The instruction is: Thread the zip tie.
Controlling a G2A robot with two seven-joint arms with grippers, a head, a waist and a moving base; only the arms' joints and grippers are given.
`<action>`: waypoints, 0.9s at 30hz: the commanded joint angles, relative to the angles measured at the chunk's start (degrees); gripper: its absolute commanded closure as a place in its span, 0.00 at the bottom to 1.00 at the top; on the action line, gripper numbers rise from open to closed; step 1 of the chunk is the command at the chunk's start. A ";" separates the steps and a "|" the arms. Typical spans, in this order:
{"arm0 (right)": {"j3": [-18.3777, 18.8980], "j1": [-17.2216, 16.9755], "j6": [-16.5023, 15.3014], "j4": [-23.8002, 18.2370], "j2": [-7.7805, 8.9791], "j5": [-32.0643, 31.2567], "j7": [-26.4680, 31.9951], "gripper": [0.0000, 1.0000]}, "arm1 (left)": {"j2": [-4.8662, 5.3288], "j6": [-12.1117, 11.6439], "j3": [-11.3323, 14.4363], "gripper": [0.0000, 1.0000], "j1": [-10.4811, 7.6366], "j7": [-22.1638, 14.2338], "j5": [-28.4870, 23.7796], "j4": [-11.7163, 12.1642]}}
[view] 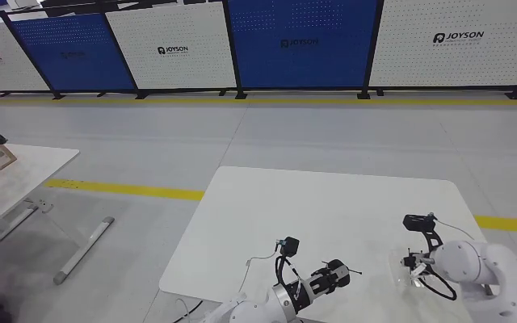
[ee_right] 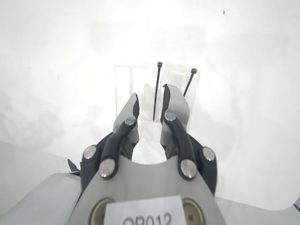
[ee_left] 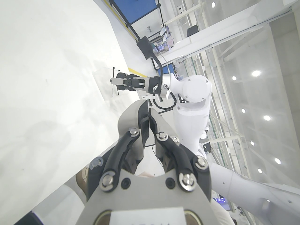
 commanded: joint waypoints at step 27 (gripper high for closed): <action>-5.91 4.94 2.72 5.93 0.49 2.29 0.00 1.00 | 0.00 0.00 0.00 1.00 0.00 0.00 0.00 0.00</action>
